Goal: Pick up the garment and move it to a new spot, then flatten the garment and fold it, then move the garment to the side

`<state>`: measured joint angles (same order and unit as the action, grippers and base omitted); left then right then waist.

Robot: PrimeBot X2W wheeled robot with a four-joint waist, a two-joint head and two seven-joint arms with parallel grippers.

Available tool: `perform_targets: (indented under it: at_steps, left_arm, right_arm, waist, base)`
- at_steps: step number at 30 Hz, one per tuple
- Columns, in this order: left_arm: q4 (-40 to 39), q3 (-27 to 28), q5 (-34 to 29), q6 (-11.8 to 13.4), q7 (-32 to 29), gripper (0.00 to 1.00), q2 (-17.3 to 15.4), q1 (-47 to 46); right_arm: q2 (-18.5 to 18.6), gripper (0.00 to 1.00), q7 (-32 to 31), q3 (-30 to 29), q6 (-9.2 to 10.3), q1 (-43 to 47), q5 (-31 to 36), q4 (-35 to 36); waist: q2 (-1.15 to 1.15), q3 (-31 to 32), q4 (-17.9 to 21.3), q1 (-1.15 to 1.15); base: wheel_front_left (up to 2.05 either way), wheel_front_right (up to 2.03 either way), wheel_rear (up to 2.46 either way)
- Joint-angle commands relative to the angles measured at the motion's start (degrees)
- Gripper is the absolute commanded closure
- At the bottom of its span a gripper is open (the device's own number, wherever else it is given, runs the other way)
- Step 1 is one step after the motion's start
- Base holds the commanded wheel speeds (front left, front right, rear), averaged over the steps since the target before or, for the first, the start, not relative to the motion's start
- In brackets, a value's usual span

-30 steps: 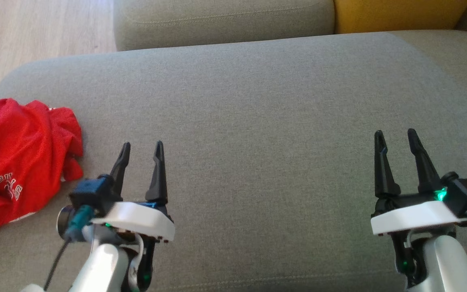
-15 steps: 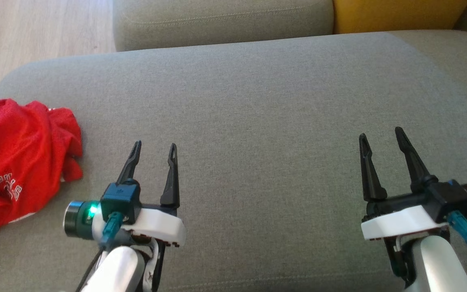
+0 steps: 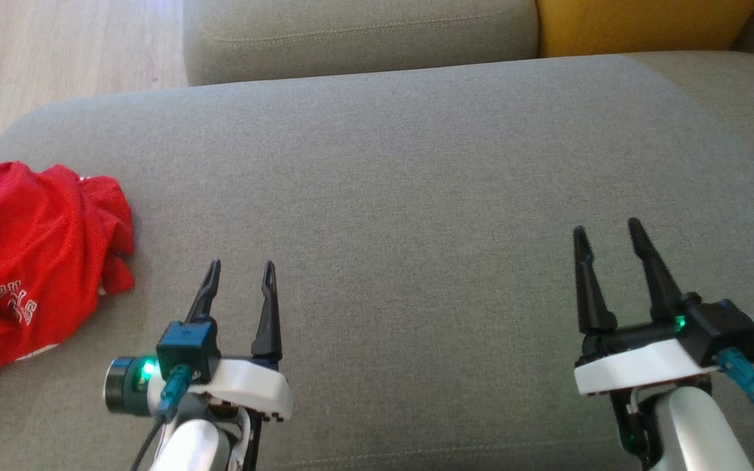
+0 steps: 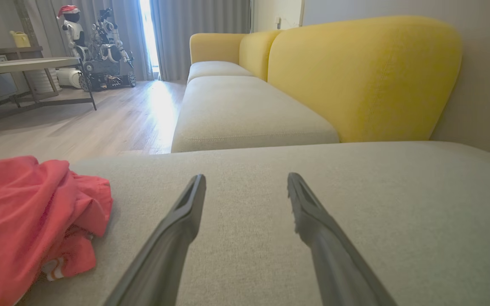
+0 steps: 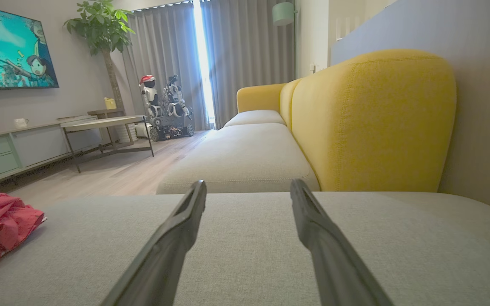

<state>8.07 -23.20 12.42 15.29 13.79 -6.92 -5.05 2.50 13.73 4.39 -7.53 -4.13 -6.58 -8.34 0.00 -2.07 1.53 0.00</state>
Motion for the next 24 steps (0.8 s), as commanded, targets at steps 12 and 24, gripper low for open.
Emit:
perform_targets:
  at_steps: [12, 24]
  left_arm:
    - [2.6, 6.7, -4.7, -3.1, 1.2, 0.0, 3.1, -0.5]
    - [2.2, 8.1, -6.1, -4.6, 1.2, 0.0, 3.9, 0.0]
  right_arm:
    - [0.4, 0.0, 1.3, 3.8, 0.04, -1.9, -0.4, -1.1]
    - [0.4, 0.0, 1.3, 4.4, 0.04, -2.0, -1.0, -1.6]
  waist:
    - [0.0, 1.1, -0.9, 0.0]
    - [0.0, 1.3, -2.1, 0.0]
  base:
    - [0.0, 0.0, 0.0]
    - [0.0, 0.0, 0.0]
